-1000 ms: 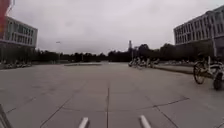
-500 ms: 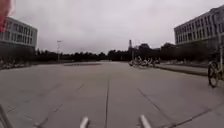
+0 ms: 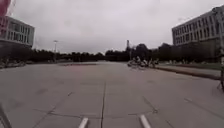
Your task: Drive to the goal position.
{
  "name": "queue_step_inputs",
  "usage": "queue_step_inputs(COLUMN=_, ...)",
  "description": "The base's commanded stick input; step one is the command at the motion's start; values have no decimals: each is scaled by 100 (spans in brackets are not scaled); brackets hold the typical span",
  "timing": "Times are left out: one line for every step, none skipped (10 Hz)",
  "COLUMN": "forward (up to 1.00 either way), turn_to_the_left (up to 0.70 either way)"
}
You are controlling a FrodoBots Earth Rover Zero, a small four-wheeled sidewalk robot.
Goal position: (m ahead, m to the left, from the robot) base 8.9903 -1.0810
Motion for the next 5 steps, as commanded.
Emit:
queue_step_inputs(forward=100, turn_to_the_left=0)
queue_step_inputs(forward=100, turn_to_the_left=0)
queue_step_inputs(forward=100, turn_to_the_left=0)
queue_step_inputs(forward=100, turn_to_the_left=0)
queue_step_inputs(forward=100, turn_to_the_left=0)
